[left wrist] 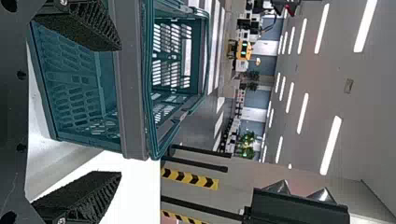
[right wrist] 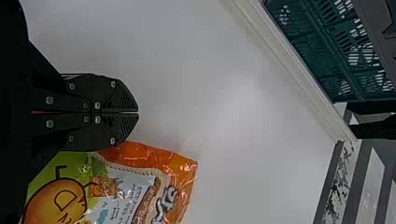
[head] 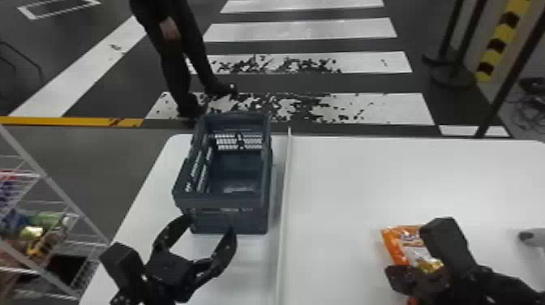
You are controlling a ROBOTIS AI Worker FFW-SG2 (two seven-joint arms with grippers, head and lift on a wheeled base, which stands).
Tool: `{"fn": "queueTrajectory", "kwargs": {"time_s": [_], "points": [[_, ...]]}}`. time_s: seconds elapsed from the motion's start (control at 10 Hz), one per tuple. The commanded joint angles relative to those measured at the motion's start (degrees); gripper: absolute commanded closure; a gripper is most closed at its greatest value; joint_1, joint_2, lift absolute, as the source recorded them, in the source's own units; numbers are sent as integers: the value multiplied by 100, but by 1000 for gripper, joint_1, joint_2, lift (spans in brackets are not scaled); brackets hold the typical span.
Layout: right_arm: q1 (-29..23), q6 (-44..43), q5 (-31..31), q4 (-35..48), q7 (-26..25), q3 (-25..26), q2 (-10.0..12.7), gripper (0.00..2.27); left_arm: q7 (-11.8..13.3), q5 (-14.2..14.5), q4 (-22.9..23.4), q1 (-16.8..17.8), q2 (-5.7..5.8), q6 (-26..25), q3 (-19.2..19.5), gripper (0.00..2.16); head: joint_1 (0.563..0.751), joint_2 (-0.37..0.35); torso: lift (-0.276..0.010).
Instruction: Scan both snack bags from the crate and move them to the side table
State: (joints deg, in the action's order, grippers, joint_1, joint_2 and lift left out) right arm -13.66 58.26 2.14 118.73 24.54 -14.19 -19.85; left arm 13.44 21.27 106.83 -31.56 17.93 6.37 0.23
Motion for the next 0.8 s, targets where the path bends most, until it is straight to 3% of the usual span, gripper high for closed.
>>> {"fn": "queueTrajectory", "kwargs": {"time_s": [0.0, 0.3, 0.7], "points": [[-22, 6, 41, 9, -2, 30, -54, 2250, 0, 26, -13, 0, 18, 0, 4, 39, 695, 124, -99], [66, 6, 111, -35, -2, 109, -98, 2250, 9, 26, 4, 0, 18, 0, -5, 39, 695, 104, -99], [127, 6, 129, -114, -2, 259, -327, 2253, 9, 26, -5, 0, 18, 0, 13, 39, 695, 66, -99]]}}
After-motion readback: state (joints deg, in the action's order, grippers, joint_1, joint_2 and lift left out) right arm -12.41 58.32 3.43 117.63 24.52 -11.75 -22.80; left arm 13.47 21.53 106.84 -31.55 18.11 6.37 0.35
